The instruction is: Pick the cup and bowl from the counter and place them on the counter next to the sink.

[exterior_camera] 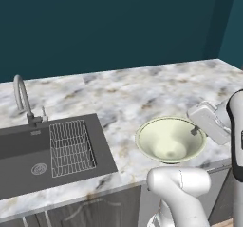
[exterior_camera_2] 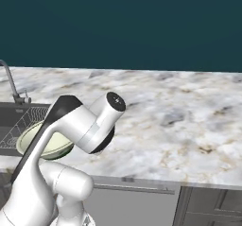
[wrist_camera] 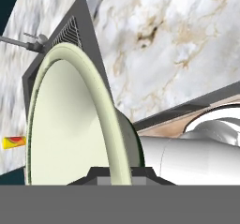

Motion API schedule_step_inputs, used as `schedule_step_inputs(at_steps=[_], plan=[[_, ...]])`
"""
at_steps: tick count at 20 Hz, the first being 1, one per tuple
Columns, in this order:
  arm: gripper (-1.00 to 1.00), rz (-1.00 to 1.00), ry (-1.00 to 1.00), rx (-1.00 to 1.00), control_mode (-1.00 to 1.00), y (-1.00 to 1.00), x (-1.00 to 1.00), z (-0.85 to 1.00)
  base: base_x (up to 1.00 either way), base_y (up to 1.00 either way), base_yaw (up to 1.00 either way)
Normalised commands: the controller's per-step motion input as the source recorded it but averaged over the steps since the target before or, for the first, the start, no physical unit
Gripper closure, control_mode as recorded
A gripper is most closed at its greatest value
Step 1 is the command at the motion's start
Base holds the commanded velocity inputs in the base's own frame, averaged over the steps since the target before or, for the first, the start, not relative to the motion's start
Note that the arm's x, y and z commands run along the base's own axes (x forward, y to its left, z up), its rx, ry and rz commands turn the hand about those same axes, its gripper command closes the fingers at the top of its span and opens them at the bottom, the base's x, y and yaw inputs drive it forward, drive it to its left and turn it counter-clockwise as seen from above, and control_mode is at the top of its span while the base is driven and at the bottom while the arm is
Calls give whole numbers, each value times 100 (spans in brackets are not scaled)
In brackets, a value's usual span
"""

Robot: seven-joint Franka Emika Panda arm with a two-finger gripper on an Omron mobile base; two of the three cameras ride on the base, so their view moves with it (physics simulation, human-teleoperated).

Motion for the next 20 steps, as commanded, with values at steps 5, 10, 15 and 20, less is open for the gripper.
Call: schedule_step_inputs(at_steps=[5,10,15,20], plan=[[100,0,0,0,-100,6,42,-24,0,0,0],[100,0,0,0,-100,1,51,-15,0,0,0],[100,0,0,0,-100,0,81,-15,0,0,0],[100,0,2,0,-100,10,65,-21,0,0,0]])
